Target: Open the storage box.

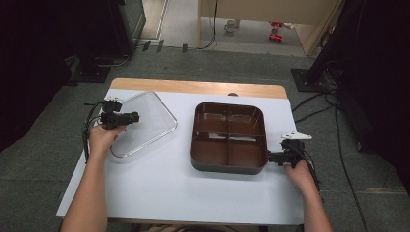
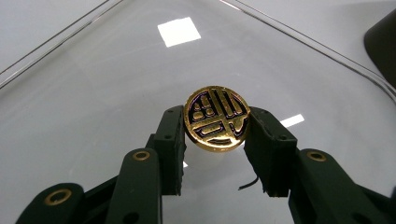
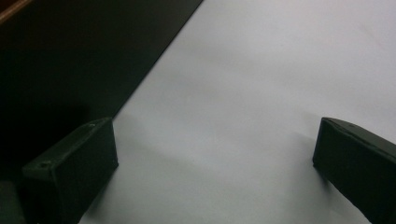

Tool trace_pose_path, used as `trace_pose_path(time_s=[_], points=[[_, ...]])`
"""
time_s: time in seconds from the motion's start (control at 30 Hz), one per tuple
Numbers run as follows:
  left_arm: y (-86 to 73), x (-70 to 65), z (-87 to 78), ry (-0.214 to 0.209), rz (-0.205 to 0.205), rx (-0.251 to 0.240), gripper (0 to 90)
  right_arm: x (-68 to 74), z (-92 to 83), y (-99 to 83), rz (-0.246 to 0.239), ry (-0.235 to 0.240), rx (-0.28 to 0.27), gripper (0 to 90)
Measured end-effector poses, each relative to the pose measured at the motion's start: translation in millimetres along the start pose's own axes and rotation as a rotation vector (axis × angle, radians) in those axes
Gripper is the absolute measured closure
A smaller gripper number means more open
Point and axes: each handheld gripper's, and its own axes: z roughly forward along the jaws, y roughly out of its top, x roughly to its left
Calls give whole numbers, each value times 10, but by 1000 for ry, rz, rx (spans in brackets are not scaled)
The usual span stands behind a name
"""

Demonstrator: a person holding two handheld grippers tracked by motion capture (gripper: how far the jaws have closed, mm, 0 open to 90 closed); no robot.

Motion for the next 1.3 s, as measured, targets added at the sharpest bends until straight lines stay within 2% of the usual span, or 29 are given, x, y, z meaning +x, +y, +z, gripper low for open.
trace_pose_path(time_s=[0.13,0.37,0.6,0.73,0.77,0.87,0.9,1.0,1.23,1.3], points=[[-13,6,63,16,2,11,592,0,0,0,0,0,0,0],[-28,-3,141,46,31,29,592,1,0,0,1,0,0,0],[-42,12,147,36,19,13,590,1,0,0,1,0,0,0],[-44,-10,146,56,40,9,578,1,0,0,1,-1,0,0],[-37,-13,125,41,39,-11,536,1,0,0,0,0,0,0],[-29,-11,99,23,23,-24,500,1,0,0,1,0,0,0],[-23,-14,84,29,28,-23,458,1,0,0,0,0,0,0],[-8,-27,23,32,28,-24,442,1,0,0,1,0,0,0],[53,-119,-219,7,46,-100,387,1,-1,0,0,0,0,0],[70,-161,-256,-3,54,-106,380,1,-1,-1,0,0,0,0]])
